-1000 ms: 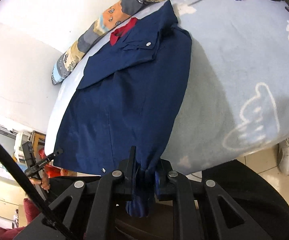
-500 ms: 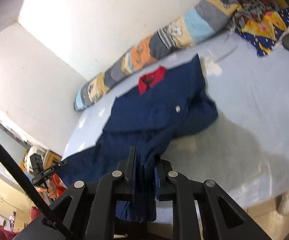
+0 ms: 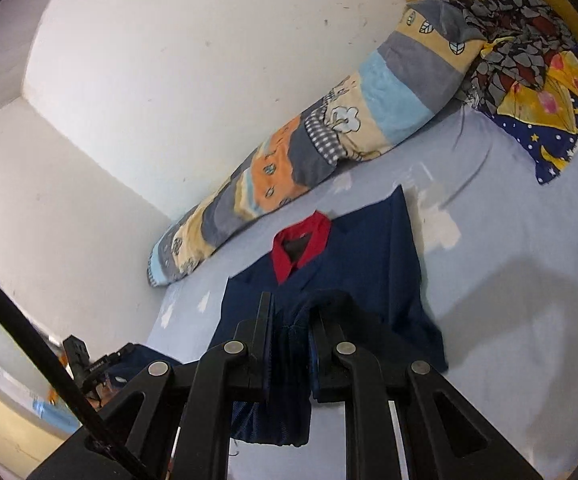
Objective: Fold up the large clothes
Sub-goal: 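Lift the gripped shirt side edge and hem with both grippers, then lay the lifted side over the shirt body and open both grippers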
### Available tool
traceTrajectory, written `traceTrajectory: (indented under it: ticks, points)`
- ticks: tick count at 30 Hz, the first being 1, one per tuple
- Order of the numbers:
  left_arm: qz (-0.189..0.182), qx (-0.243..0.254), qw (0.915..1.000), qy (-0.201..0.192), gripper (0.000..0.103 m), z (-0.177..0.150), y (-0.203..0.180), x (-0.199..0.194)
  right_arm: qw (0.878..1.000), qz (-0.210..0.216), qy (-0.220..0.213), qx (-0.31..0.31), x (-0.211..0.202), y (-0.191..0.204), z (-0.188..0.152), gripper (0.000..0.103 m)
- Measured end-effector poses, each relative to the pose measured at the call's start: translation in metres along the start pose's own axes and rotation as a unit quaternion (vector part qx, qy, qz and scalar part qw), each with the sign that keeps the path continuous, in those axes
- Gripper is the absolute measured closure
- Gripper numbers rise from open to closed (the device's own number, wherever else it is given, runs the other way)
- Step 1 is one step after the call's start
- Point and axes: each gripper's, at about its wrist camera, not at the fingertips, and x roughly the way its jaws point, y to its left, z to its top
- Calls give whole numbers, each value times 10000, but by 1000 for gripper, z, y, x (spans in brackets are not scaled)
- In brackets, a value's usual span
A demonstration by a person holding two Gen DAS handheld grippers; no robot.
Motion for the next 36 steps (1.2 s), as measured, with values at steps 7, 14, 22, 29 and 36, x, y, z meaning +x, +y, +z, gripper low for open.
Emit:
traceTrajectory:
  ticks: [7,14,22,29,36]
  points:
    - [220,72,9996,147,81,51,2,81,9992,-260,85,289,75,-28,56,88]
    - [523,-207,9971,506,82,95,30,183,9954,-719,303,560,163,-70,95,88]
    - [758,-849,9878,1063,79,114,74,277,9824,-1033,656,1408,251,-143,118,84]
    - [305,-2003,9757,832,44,128,118,289,9487,-122,428,3130,261,-203,120,40]
    - [-71,-1186,9924,312,41,129,96,243,9834,-405,53,1770,217,-155,146,31]
